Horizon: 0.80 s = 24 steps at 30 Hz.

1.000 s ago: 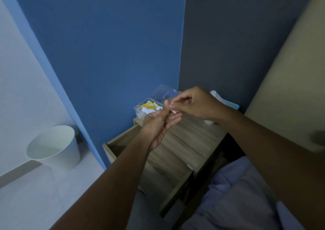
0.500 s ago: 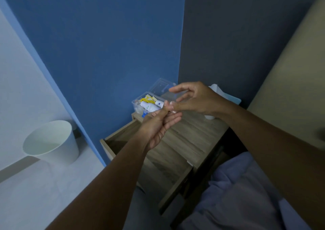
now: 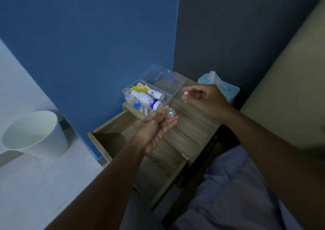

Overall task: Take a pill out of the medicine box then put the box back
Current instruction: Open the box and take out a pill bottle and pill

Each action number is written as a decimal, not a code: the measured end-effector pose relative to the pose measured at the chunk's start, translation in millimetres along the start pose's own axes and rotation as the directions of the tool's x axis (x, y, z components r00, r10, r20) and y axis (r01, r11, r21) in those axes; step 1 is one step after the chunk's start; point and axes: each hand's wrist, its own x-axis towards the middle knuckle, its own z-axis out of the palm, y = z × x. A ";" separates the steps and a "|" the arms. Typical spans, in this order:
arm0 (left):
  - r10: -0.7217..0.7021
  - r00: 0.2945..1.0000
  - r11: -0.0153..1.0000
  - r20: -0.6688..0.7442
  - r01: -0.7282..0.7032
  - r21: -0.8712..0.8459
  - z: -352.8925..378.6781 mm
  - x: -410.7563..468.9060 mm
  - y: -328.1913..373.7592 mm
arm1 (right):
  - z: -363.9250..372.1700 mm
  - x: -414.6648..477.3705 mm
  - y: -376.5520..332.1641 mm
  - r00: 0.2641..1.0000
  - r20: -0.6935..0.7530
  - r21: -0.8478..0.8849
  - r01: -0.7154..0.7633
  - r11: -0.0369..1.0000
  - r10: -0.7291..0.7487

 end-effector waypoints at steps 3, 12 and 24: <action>0.000 0.999 0.997 -0.042 0.003 0.072 -5.4 12.0 -11.8 | 11.9 -11.6 44.7 0.984 -0.122 0.019 -0.129 0.991 0.131; 0.193 0.975 0.729 -0.109 -0.068 0.681 -40.6 68.8 -59.7 | 55.1 -45.7 157.9 0.929 -0.249 0.026 -0.276 0.961 0.273; 0.128 0.960 0.020 0.248 -0.253 0.967 -69.1 115.4 -109.1 | 74.5 -68.8 207.4 0.950 -0.256 -0.192 -0.229 0.954 0.177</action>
